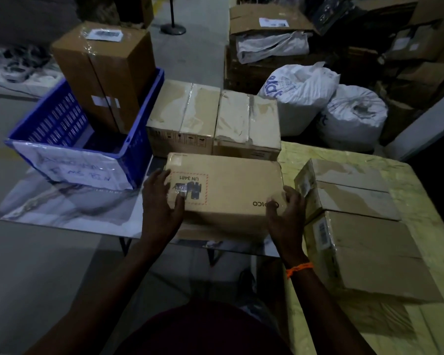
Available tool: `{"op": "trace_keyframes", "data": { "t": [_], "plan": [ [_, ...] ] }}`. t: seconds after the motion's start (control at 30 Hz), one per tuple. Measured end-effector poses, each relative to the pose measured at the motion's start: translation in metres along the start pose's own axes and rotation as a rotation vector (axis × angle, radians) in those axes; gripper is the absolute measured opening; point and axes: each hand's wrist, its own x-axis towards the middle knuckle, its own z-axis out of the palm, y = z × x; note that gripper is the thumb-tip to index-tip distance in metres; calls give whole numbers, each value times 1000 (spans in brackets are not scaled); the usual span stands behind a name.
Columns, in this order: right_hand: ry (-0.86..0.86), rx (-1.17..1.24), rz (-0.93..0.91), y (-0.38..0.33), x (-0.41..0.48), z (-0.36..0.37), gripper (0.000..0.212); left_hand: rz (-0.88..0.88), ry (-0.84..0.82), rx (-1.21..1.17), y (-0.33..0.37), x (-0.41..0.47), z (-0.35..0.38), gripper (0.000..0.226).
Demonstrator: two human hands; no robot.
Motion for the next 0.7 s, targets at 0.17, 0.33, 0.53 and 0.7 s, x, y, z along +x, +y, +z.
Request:
{"op": "trace_keyframes", "data": {
  "t": [0.17, 0.33, 0.53, 0.7],
  "plan": [
    [-145, -354, -462, -20, 9, 14, 51, 301, -185, 225, 22, 24, 13, 43],
    [-489, -634, -551, -34, 12, 36, 62, 364, -530, 377, 30, 32, 37, 55],
    [-516, -617, -477, -38, 9, 40, 59, 347, -540, 453, 30, 29, 41, 55],
    [-572, -638, -483, -47, 18, 34, 60, 350, -600, 423, 35, 37, 33, 62]
  ]
}}
